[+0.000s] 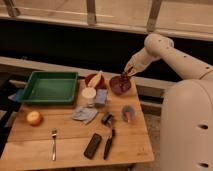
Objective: Place grapes in purple bowl
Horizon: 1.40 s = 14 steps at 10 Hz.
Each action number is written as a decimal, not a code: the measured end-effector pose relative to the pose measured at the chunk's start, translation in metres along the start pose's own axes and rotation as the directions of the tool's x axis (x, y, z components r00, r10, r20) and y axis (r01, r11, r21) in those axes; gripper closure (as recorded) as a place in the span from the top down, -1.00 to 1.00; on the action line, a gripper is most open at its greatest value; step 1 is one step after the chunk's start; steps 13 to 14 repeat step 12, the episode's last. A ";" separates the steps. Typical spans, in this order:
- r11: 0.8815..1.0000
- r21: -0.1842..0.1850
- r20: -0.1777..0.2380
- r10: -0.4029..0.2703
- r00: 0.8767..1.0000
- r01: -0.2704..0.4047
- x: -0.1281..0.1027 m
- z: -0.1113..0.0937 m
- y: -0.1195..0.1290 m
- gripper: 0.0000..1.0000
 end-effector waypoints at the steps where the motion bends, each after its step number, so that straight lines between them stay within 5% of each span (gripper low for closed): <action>1: 1.000 -0.006 -0.023 0.006 1.000 -0.006 -0.003 0.005 -0.002 -0.34; 5: 1.000 -0.019 -0.114 -0.007 0.994 0.005 0.008 0.028 -0.001 0.30; 7: 0.999 -0.027 -0.150 -0.036 0.988 0.032 0.017 0.034 0.002 0.31; 14: 0.999 -0.026 -0.150 -0.036 0.988 0.032 0.018 0.034 0.002 0.31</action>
